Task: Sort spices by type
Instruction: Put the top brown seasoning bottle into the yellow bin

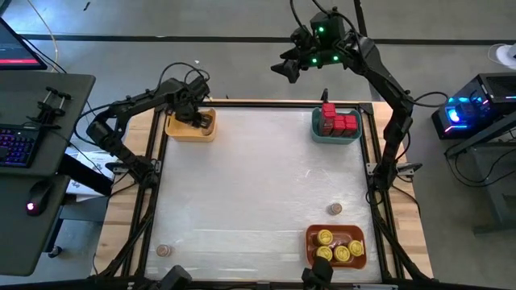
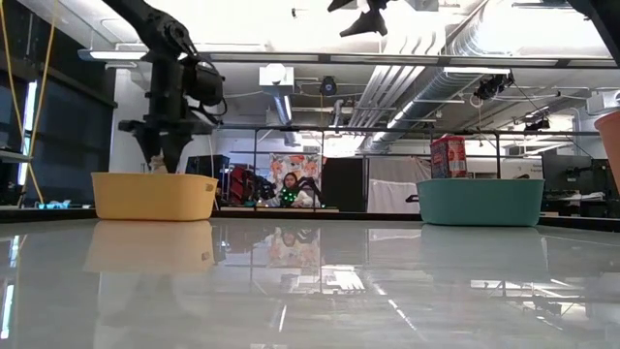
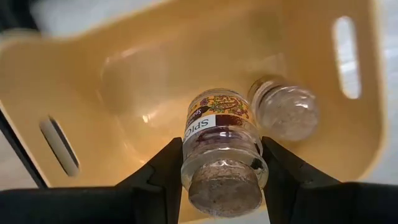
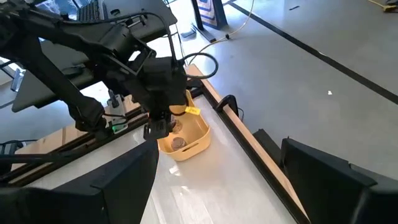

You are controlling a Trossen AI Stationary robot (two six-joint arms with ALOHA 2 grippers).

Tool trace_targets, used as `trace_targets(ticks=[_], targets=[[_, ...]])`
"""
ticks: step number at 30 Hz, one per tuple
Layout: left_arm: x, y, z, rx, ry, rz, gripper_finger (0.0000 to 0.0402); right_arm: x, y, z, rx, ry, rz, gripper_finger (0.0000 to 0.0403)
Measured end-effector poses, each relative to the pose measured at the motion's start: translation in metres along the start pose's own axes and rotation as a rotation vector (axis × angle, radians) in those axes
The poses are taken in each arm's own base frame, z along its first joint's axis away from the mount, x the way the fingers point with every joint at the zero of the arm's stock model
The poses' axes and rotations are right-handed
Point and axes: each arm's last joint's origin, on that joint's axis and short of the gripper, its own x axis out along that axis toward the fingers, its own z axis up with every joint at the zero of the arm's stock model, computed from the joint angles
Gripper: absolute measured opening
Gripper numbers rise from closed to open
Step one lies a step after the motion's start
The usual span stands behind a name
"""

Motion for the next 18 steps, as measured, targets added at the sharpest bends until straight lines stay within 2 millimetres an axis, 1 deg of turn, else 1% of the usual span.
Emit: trace_targets(ticks=[2, 9, 15, 18], targets=[[0.004, 0.002, -0.001, -0.061, 0.013, 0.0, 0.0131, 0.0, 0.0, 0.0, -0.007, 0.0, 0.0, 0.0336], [0.01, 0.005, -0.001, -0.114, 0.006, -0.004, 0.0131, 0.0, 0.0, 0.0, -0.015, 0.0, 0.0, 0.0336], [0.028, 0.006, -0.012, -0.156, 0.077, -0.028, 0.0131, 0.0, 0.0, 0.0, -0.015, 0.0, 0.0, 0.0336], [0.033, 0.006, -0.013, -0.193, 0.07, -0.033, 0.0131, 0.0, 0.0, 0.0, -0.017, -0.001, 0.0, 0.0336]])
